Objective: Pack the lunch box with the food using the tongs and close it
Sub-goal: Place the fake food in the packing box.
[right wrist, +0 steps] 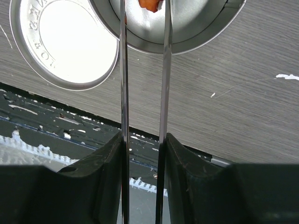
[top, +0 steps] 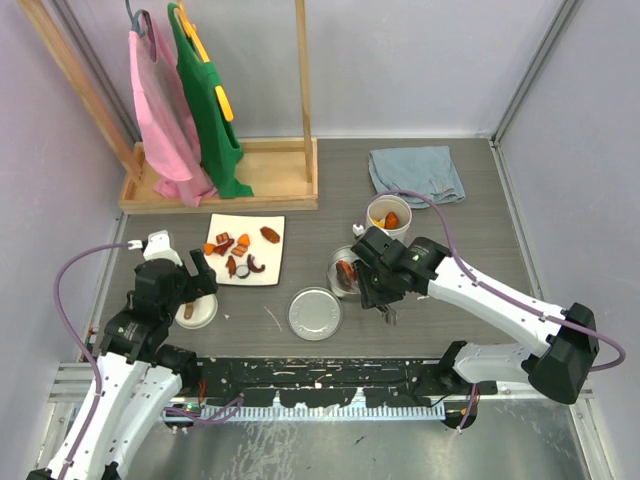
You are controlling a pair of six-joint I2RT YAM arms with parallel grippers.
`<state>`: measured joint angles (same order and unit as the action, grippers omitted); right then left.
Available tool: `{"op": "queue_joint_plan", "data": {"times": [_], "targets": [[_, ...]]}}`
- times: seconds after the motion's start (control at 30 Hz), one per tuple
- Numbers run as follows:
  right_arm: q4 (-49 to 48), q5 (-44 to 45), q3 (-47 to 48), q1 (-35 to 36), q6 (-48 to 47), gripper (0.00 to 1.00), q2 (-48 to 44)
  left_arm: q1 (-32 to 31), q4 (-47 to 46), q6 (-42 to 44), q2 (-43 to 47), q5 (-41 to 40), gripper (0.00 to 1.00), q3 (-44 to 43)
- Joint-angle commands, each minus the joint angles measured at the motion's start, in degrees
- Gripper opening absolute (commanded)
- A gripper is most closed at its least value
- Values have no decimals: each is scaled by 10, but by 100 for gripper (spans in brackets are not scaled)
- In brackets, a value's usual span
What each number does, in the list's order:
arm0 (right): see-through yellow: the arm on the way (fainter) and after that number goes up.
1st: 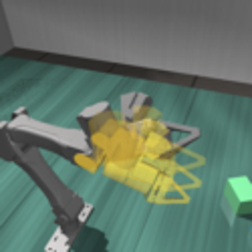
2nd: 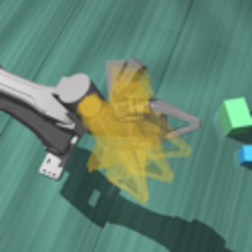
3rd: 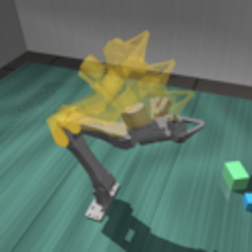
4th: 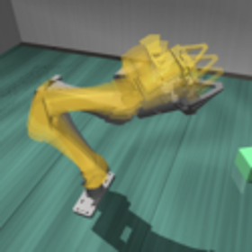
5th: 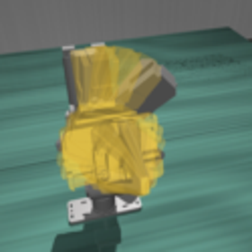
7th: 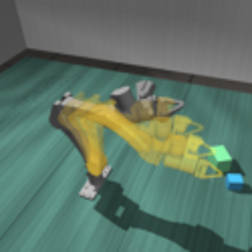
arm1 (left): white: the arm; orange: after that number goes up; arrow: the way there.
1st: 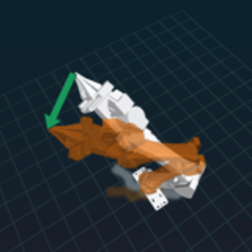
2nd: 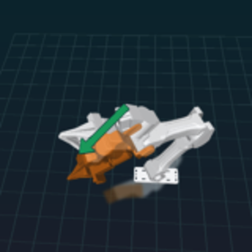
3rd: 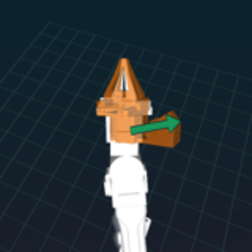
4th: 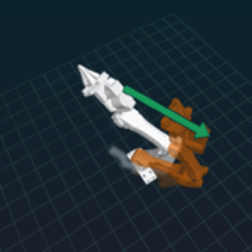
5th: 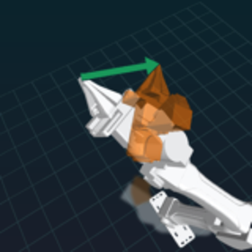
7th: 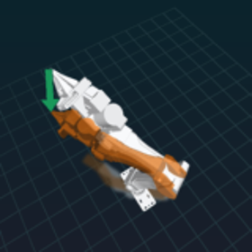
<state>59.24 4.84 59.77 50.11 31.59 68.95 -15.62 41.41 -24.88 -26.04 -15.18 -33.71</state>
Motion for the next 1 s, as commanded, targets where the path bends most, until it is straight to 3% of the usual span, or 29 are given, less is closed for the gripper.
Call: {"op": "queue_joint_plan", "data": {"times": [0.0,0.57,0.97], "targets": [[-52,-2,-4,-2,22,42,-2,4,-19,-1,-5,-2,98,-10],[-49,-6,4,-2,19,51,-22,3,-20,-1,-12,5,98,-10],[-38,46,122,-2,-13,51,-13,4,-19,-1,-10,5,98,-10]]}}
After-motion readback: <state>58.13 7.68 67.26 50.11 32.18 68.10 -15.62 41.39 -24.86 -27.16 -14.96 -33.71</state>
